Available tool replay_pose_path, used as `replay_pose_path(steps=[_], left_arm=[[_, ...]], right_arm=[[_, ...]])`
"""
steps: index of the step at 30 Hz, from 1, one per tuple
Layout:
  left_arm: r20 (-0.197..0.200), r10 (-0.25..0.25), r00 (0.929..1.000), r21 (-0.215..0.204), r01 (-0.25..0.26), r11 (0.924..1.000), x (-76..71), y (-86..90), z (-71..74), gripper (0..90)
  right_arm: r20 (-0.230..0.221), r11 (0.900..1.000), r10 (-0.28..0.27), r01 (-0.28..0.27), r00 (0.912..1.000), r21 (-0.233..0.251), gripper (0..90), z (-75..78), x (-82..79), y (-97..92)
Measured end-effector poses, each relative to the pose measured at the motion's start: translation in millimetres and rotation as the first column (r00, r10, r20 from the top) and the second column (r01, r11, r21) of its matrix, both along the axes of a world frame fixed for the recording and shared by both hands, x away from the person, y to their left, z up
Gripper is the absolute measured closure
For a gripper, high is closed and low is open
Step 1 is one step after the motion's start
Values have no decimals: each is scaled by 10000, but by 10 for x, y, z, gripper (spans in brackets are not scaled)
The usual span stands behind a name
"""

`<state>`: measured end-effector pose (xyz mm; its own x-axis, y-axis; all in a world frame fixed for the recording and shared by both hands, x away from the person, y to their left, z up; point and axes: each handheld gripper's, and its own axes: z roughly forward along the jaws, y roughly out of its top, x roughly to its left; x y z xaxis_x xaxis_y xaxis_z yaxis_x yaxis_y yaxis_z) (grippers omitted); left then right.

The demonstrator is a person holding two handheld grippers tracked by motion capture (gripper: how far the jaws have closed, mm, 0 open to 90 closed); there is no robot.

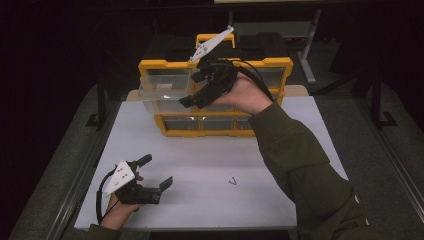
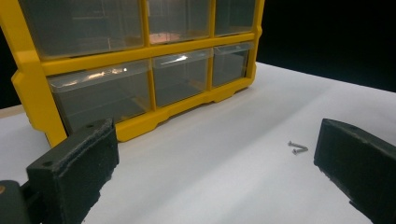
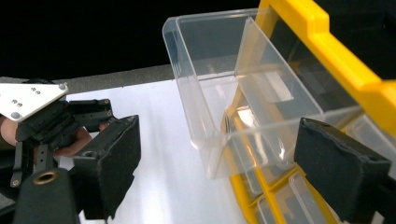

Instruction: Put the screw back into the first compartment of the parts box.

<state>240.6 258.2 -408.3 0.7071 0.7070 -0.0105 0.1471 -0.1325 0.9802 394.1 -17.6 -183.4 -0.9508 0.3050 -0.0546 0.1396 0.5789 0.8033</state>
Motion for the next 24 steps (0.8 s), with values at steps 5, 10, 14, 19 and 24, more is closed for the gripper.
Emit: replay_pose_path(steps=[5,10,14,19,24], left_arm=[[-14,13,10000,-6,-13,10000,0,1,2,0],[-74,36,10000,-197,-38,9998,-4,-20,-3,0],[23,32,10000,-129,-32,9999,2,-6,0,0],[1,48,10000,-199,-48,9998,1,-8,-2,0],[19,37,10000,-110,-36,9999,2,1,-2,0]], right_arm=[[-49,9998,-26,27,10000,194,135,-108,-36,-78],[-5,9997,-49,49,10000,226,103,-211,-78,-134],[84,9993,-14,11,10000,368,94,-263,-129,-163],[16,9990,-64,63,10000,448,79,-342,-156,-222],[-111,9990,-77,82,9999,442,80,-457,-186,-282]])
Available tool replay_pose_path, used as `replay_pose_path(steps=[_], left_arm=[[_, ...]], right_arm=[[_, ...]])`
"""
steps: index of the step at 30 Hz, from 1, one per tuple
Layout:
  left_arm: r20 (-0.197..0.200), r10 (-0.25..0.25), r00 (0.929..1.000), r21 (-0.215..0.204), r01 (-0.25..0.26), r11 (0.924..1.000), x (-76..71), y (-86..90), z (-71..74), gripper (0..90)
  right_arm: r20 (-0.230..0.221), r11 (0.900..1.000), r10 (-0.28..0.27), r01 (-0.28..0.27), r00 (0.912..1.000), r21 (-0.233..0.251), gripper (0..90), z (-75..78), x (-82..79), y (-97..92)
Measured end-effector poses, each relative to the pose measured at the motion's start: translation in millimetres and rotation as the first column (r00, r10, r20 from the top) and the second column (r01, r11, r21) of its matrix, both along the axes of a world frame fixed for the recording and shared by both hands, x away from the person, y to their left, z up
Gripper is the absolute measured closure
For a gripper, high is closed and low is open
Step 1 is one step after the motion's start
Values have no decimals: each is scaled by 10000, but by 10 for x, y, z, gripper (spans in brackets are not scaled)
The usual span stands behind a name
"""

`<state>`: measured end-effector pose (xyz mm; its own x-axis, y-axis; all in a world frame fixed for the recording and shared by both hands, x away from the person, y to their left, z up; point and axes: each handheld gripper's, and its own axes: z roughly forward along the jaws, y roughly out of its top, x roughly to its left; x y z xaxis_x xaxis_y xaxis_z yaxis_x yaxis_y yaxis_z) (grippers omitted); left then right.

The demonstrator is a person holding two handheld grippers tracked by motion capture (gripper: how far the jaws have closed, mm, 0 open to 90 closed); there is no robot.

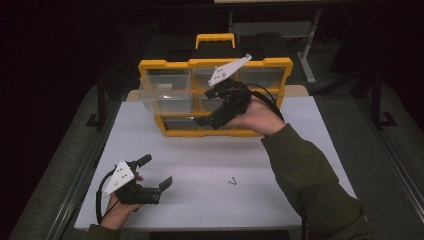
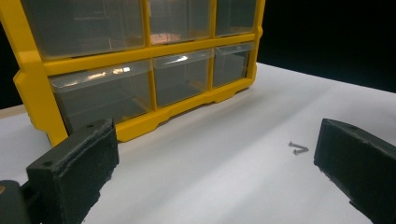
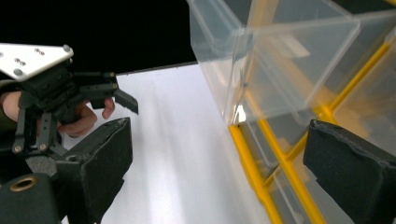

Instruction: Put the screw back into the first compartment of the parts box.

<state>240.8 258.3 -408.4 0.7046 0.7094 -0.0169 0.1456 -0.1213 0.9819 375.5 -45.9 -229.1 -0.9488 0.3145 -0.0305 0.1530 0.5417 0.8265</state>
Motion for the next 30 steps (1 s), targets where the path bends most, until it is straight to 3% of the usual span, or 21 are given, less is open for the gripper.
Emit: replay_pose_path(steps=[10,30], left_arm=[[-19,-7,10000,105,7,9999,2,9,-1,0],[-70,14,10000,44,-14,10000,-2,4,-3,0]], right_arm=[[24,9999,-122,122,9999,-38,87,-262,-67,-138],[-537,9985,-540,538,9971,-56,89,-750,-246,-362]])
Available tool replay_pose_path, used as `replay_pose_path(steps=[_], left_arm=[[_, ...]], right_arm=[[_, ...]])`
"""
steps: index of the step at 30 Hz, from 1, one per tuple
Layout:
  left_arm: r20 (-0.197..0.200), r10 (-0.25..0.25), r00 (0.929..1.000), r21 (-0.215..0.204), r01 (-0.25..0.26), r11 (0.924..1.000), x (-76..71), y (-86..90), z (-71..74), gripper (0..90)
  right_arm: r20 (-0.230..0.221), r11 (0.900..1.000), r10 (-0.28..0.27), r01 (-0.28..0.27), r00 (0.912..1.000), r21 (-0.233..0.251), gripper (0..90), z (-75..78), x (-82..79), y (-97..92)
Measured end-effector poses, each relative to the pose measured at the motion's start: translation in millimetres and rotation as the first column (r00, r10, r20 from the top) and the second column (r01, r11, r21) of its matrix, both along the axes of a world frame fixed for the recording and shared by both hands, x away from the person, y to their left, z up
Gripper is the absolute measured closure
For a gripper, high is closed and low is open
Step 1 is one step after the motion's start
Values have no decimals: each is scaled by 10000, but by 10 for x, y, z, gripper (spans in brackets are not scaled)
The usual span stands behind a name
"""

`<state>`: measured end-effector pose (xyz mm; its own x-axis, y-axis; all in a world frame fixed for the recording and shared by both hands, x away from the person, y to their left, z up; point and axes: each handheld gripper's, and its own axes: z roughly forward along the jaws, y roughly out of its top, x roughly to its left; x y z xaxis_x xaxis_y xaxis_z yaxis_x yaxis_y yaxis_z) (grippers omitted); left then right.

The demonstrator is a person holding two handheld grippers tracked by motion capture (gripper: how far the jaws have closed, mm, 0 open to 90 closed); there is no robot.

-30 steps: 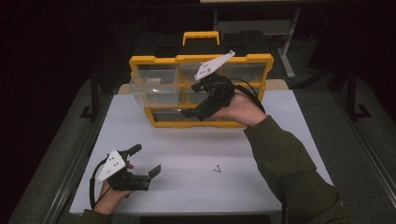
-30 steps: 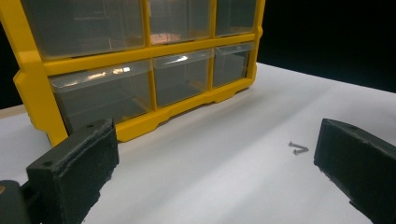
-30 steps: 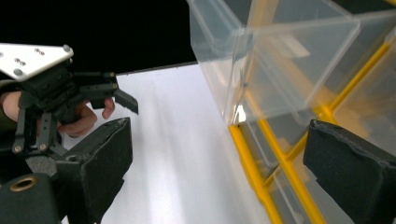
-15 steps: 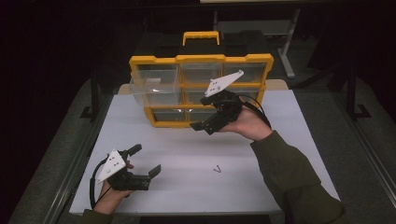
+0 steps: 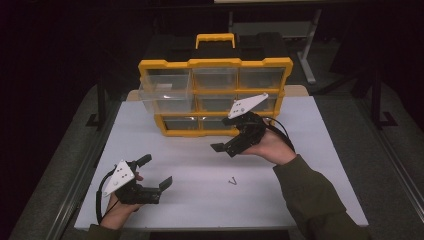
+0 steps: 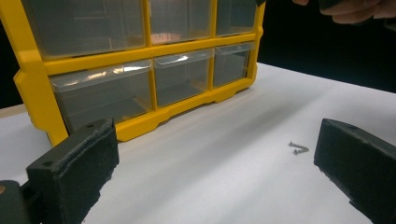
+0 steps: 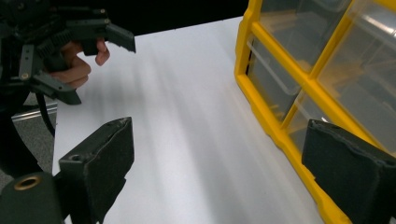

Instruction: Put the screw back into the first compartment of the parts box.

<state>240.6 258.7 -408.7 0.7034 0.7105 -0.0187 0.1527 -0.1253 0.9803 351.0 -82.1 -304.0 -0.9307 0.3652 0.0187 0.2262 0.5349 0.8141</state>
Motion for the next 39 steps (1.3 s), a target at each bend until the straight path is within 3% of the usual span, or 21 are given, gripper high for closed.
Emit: replay_pose_path(steps=[5,11,19,24,31,39], left_arm=[[48,19,10000,-94,-18,10000,2,0,1,0],[68,22,10000,-95,-21,10000,-5,5,9,0],[-10,36,10000,-230,-36,9997,-4,2,0,0],[48,1,10000,-41,-1,10000,-4,-1,-2,0],[79,-6,10000,-144,7,9999,-6,-5,-2,0],[45,-38,10000,-16,38,10000,-8,-8,-4,0]], right_arm=[[-91,9998,-172,172,9998,31,90,-99,-49,-42],[-637,9984,-431,454,9970,347,91,-304,-88,-105],[-964,9976,-673,686,9931,103,114,-510,-164,-198],[-1062,9968,-801,802,9911,-36,131,-647,-228,-259],[-1429,9941,-1079,1051,9838,-268,145,-831,-273,-358],[-1852,9906,-1331,1249,9737,-554,238,-1000,-306,-405]])
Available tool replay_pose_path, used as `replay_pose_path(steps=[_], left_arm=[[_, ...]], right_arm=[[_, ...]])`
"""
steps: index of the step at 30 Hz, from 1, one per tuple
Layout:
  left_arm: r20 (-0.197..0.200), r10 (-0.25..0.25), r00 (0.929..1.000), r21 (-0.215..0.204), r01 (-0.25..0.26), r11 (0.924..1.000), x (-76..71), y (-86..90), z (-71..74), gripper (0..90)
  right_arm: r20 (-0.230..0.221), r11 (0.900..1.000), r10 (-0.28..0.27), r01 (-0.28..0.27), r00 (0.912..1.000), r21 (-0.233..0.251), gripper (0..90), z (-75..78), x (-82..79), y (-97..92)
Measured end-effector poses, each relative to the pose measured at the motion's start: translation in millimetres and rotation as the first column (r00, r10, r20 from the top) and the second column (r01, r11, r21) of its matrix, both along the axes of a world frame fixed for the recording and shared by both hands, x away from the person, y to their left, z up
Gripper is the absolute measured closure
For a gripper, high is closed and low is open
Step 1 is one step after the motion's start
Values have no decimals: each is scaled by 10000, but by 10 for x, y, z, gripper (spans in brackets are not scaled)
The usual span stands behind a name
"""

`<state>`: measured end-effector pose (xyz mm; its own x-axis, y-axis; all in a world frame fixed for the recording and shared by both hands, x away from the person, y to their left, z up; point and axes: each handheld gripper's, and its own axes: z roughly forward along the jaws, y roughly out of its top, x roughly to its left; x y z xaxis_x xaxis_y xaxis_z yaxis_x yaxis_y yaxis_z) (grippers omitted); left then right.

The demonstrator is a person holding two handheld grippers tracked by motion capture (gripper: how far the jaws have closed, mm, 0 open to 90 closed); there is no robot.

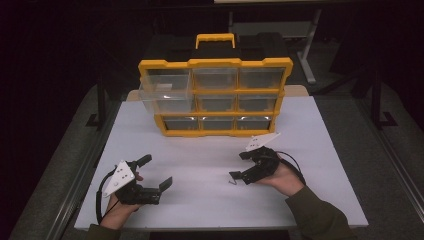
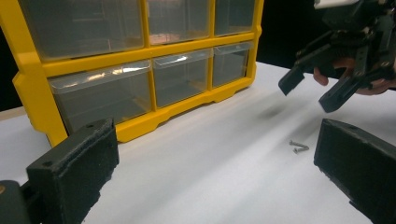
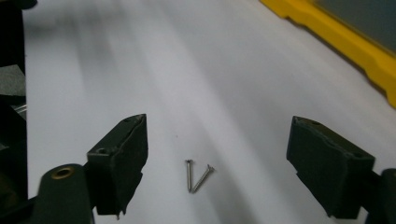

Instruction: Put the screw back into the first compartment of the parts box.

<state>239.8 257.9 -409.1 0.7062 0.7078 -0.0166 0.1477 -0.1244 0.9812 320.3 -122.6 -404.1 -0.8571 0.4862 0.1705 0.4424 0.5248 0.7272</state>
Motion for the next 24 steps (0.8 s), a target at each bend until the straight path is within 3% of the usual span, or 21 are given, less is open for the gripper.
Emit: replay_pose_path(steps=[15,24], left_arm=[[52,-25,10000,83,25,10000,-4,-11,-2,0],[53,-23,10000,56,22,10000,-1,-14,-6,0]], right_arm=[[-613,9959,327,-377,9976,-827,527,-193,14,74],[-674,9922,450,-524,9967,-1128,684,-271,37,103]])
